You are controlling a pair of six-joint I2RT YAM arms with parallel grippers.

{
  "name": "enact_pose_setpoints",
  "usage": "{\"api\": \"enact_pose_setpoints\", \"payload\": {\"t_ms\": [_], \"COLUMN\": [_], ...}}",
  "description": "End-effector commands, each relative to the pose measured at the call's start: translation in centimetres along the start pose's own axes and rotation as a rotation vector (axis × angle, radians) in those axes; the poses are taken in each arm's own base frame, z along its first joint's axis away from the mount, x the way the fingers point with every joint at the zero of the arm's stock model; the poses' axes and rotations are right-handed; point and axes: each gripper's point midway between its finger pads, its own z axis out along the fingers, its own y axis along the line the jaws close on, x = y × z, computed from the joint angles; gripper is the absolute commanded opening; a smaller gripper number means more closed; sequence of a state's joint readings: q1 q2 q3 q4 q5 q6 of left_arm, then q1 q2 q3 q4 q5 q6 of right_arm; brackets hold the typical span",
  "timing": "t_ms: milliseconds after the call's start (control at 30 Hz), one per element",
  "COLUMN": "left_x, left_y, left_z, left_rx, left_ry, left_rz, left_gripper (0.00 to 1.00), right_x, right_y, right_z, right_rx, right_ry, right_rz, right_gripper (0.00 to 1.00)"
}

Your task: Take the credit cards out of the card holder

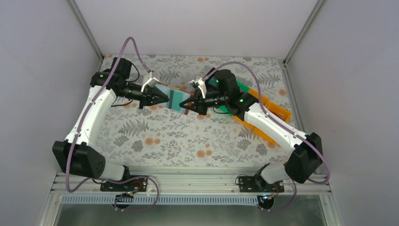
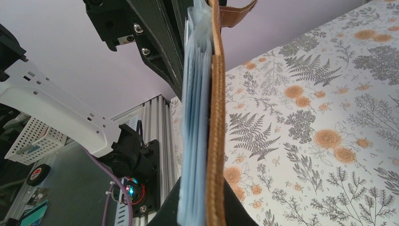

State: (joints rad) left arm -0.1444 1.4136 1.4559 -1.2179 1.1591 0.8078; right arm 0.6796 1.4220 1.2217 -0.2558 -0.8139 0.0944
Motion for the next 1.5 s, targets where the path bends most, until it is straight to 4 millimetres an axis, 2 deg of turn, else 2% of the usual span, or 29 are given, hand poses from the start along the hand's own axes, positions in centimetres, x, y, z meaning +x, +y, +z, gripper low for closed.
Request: {"api": "enact_pose_setpoints", "payload": {"t_ms": [0,133,267,400,500,567,667,767,867,1000,1100,1167,1333,1467], "left_x": [-0.6,-0.4,-0.3,-0.2,-0.1,-0.1,0.0,-0.1,-0.1,-0.4,-0.7,-0.4,0.6,1.5], "left_y": [0.0,0.3,0.6,0.9,1.1,1.6,1.8,1.7,1.6,0.2,-0.9,-0.9,0.7,2.5], "left_z": [-0.8,-0.7,-0.6,-0.5,-0.2,0.0,0.3,0.6,0.6,0.4,-0.3,-0.8,-1.6,-1.8], "left_rx": [-0.039,-0.051,-0.055,-0.063,-0.055,-0.056,-0.038,-0.036,-0.027,0.018,0.043,0.032,-0.041,-0.105], "left_ry": [-0.009,0.000,-0.001,-0.003,-0.018,-0.027,-0.037,-0.035,-0.037,-0.048,-0.053,-0.053,-0.027,-0.013], "left_rz": [0.057,0.057,0.049,0.048,0.042,0.020,0.003,0.005,0.007,0.030,0.062,0.057,0.040,0.015], "left_gripper": [0.02,0.02,0.02,0.02,0.03,0.10,0.27,0.33,0.30,0.03,0.02,0.02,0.02,0.02], "right_x": [-0.6,-0.8,-1.0,-1.0,-1.1,-1.1,-1.2,-1.3,-1.3,-1.4,-1.1,-0.8,0.6,1.7], "right_y": [0.5,0.5,0.7,0.8,1.4,1.8,2.1,2.3,2.5,2.5,2.3,1.7,-0.8,-1.9], "right_z": [-0.9,-0.8,-0.7,-0.7,-0.8,-0.8,-0.8,-0.8,-0.8,-0.9,-1.1,-1.3,-1.9,-2.1], "right_rx": [-0.028,-0.036,-0.045,-0.053,-0.085,-0.107,-0.117,-0.127,-0.133,-0.126,-0.110,-0.077,-0.006,0.016], "right_ry": [0.001,0.000,-0.001,0.001,-0.004,-0.006,-0.006,-0.006,-0.008,-0.010,-0.007,-0.006,0.016,0.027], "right_rz": [-0.013,-0.020,-0.021,-0.022,-0.033,-0.041,-0.049,-0.055,-0.060,-0.065,-0.069,-0.057,0.053,0.117], "right_gripper": [0.10,0.15,0.15,0.04,0.04,0.04,0.04,0.04,0.04,0.04,0.04,0.04,0.04,0.04]}}
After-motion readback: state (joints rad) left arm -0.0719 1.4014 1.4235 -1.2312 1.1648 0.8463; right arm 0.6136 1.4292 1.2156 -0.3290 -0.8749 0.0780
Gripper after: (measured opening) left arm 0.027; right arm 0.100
